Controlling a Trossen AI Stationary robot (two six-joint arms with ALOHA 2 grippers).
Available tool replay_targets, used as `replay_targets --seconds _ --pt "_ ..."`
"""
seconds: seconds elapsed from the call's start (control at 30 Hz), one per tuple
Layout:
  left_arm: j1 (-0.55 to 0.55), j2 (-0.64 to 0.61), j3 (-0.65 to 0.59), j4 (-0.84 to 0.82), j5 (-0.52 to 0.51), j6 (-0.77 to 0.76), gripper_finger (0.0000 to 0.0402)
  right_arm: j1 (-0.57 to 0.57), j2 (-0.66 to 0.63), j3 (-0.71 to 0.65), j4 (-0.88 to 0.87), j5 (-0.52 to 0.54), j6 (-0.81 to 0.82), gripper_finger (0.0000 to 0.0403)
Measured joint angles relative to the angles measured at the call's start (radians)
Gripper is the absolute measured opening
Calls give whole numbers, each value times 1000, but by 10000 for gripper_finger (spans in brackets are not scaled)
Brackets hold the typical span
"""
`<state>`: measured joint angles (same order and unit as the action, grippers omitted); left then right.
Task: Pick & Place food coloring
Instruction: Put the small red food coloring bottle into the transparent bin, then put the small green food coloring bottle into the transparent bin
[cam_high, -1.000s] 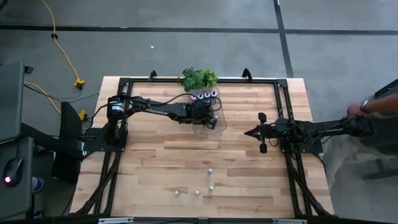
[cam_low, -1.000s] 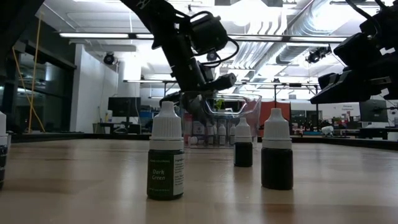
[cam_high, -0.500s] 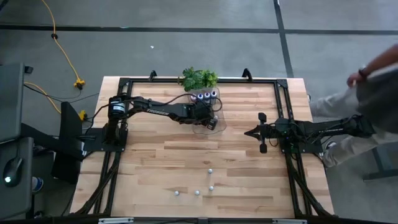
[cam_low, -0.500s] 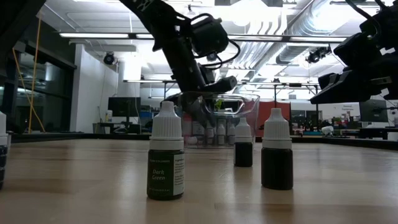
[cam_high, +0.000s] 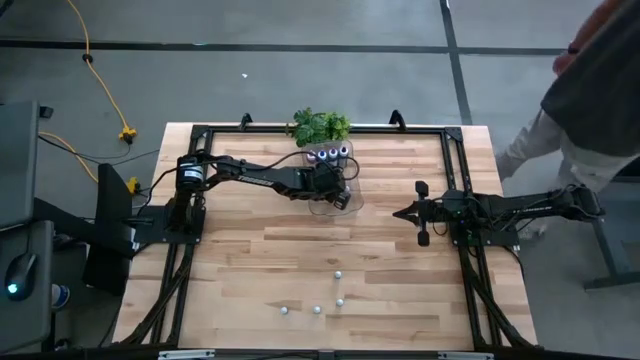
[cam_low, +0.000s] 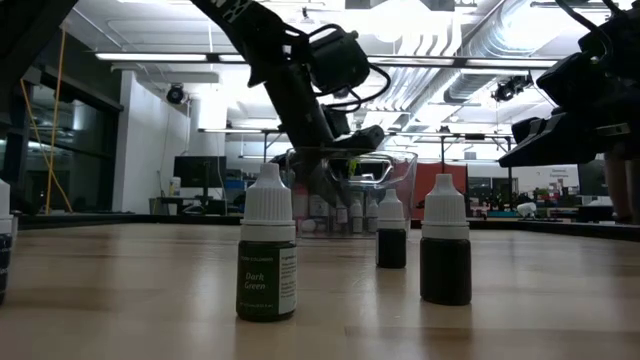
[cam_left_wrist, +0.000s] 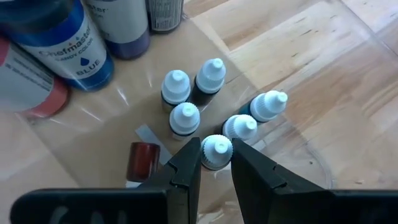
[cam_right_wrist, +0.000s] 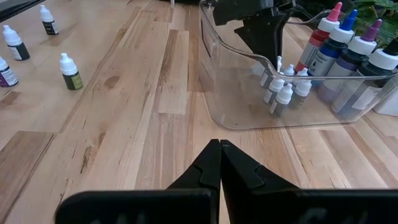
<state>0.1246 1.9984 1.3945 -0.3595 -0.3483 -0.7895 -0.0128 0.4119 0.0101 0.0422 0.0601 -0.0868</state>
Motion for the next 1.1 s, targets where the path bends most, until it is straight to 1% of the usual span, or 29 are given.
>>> replay_targets --seconds 0.33,0.43,0.63,0.73,0.83,1.1 --pt "0 0 0 6 1 34 78 0 0 0 0 0 0 0" --pt "0 0 0 6 1 34 94 0 0 0 0 0 0 0" --pt "0 0 0 8 -2 34 145 0 0 0 0 0 0 0" --pt "0 0 0 10 -2 34 161 0 0 0 0 0 0 0" --pt "0 -5 0 16 -3 40 169 0 0 0 0 0 0 0" --pt "0 -95 -1 21 -4 170 170 0 0 0 0 0 0 0"
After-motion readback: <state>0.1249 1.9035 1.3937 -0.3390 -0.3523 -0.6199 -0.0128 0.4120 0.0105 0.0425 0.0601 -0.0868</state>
